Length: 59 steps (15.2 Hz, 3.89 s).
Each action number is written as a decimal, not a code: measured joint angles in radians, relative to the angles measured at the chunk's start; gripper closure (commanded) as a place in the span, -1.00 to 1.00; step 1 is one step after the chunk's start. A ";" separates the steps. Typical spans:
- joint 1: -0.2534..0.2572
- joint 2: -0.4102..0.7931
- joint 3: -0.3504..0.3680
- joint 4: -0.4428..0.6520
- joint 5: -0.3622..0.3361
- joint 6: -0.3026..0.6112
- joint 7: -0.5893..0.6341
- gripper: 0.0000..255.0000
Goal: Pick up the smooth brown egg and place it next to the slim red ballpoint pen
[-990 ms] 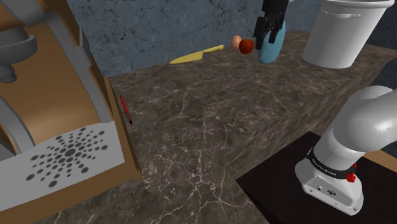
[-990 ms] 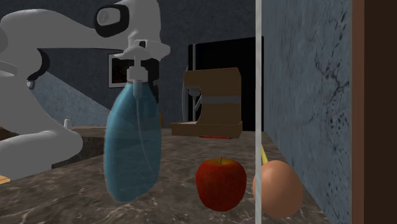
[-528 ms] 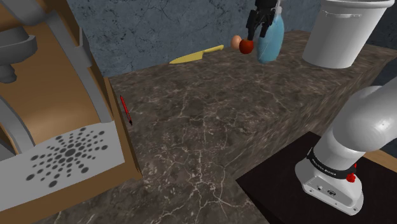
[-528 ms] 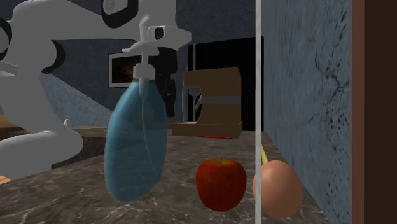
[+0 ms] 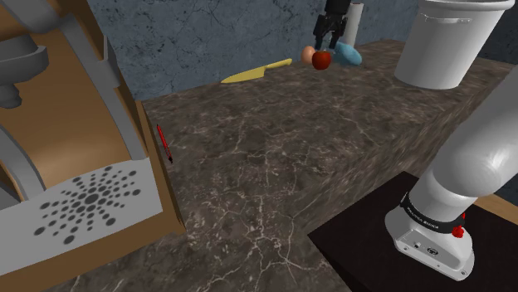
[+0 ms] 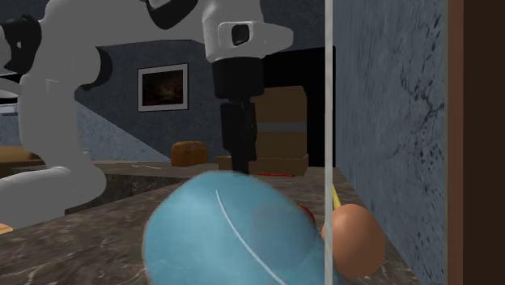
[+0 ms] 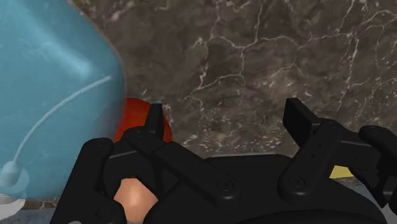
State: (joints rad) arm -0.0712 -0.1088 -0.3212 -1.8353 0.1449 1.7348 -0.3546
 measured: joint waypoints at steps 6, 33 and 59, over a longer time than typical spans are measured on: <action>-0.063 0.258 -0.063 0.260 0.157 -0.055 -0.119 -1.00; -0.155 0.531 -0.061 0.489 0.317 -0.066 -0.193 1.00; -0.054 0.338 -0.047 0.445 0.248 -0.160 -0.041 1.00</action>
State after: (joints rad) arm -0.1248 0.2292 -0.3678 -1.3902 0.3925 1.5752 -0.3952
